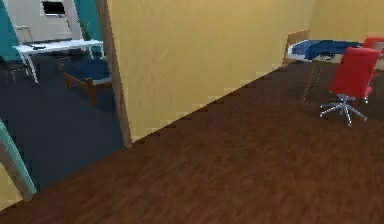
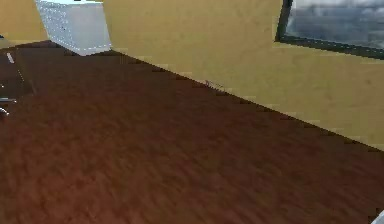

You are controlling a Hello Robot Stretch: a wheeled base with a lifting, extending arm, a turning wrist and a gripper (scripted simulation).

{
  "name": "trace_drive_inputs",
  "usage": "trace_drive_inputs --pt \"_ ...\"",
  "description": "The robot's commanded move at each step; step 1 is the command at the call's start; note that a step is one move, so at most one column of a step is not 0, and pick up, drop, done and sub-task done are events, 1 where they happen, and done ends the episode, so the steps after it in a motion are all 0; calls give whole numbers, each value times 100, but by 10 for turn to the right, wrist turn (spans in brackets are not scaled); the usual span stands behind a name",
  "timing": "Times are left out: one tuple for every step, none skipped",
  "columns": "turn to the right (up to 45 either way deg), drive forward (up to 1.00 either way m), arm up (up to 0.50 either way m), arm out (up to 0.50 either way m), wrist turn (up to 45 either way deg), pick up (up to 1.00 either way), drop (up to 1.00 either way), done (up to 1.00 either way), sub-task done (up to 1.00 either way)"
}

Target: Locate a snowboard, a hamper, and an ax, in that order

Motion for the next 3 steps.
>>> trace_drive_inputs --pt "-270 0 0 0 0 0 0 0 0" --pt "0 100 0 0 0 0 0 0 0" --pt "-30 0 0 0 0 0 0 0 0"
